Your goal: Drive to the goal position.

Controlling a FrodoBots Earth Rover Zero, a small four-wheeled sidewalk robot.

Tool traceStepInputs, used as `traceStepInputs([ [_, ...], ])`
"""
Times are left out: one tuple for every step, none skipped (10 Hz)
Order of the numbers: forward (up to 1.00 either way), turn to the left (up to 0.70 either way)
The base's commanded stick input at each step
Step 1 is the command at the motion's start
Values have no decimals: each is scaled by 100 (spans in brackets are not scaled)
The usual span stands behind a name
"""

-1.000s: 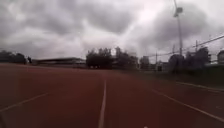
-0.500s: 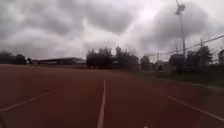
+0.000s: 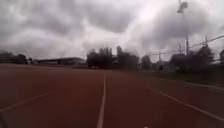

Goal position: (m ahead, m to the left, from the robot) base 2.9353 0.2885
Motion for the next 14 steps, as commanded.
traceStepInputs([
  [70,0],
  [70,0],
  [70,0],
  [70,0],
  [70,0],
  [70,0],
  [70,0],
  [70,0],
  [70,0],
  [70,0],
  [70,0],
  [70,0],
  [70,0],
  [70,0],
])
